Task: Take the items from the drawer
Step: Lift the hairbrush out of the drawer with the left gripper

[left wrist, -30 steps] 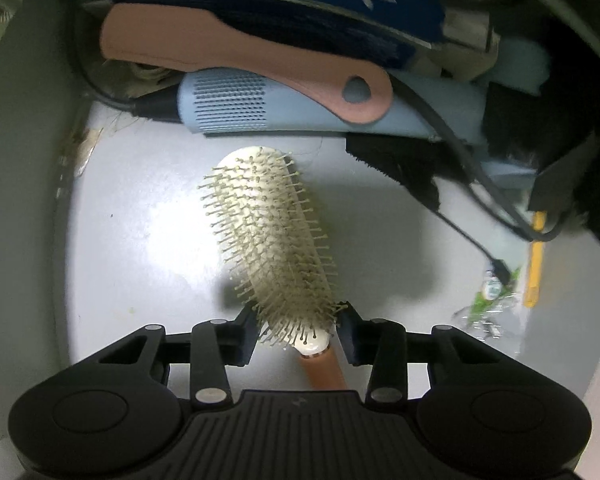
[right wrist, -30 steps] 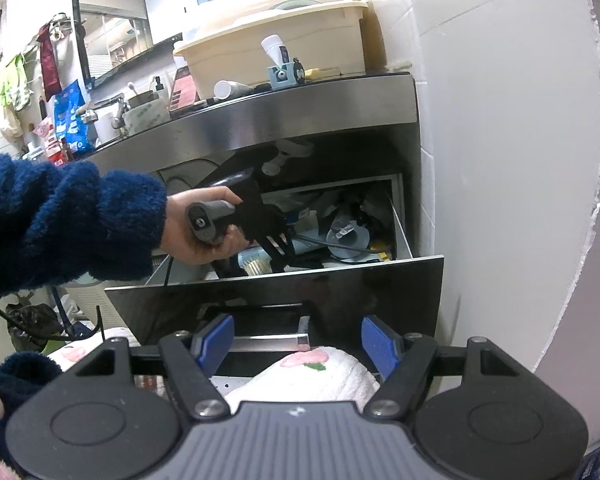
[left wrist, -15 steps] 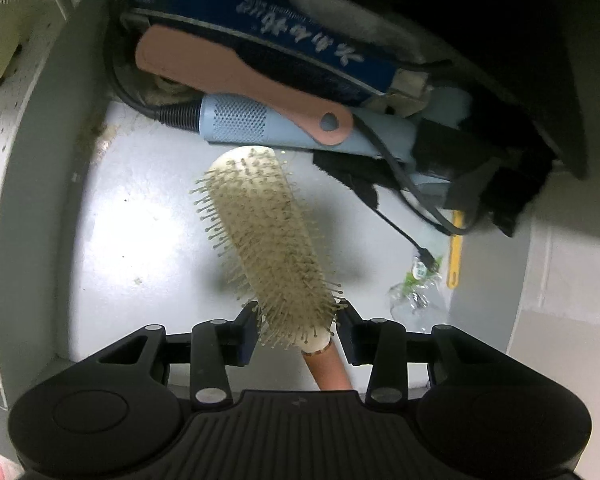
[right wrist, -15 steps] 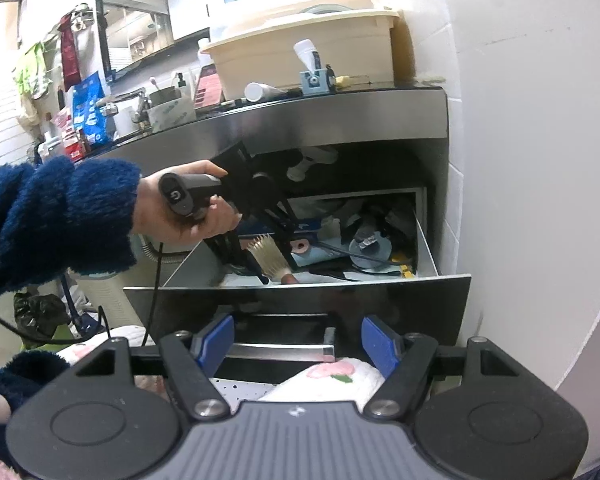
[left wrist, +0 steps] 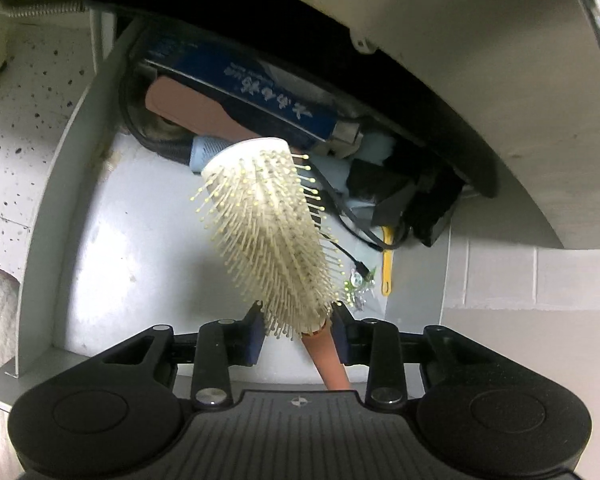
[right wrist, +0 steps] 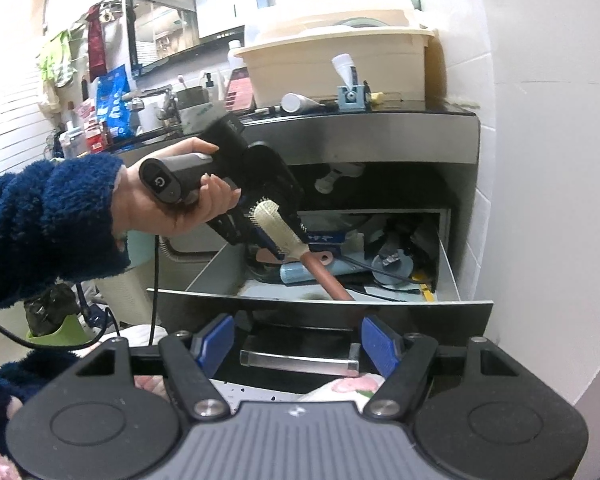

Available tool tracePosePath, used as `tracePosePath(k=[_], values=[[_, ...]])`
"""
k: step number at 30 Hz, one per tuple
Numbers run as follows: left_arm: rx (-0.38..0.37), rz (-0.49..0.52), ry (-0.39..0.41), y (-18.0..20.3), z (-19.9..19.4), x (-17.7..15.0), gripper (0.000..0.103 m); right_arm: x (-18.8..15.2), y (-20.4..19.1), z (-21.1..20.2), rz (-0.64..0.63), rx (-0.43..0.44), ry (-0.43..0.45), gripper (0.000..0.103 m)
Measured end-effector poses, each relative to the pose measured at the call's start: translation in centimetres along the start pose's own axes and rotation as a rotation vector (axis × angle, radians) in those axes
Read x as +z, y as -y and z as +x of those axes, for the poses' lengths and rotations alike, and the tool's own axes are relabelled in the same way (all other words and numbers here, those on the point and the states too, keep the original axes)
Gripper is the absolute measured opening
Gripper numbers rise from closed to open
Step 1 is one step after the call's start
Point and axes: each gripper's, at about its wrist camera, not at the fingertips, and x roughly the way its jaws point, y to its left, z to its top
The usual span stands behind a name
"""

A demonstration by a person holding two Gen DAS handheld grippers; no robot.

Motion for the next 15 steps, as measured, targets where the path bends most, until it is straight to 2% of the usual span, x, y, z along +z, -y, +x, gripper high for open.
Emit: tracePosePath(k=[3,15], values=[[-0.010,-0.004,0.007,0.0,-0.2,-0.1,0.033,0.2,-0.3,-0.1,-0.008,0.005,0.001,0.071],[0.025,0.271,0.209,3.0,-3.6,-3.6,0.032,0.5,-1.1,-0.2,-0.029,0.024,0.005,0.071]])
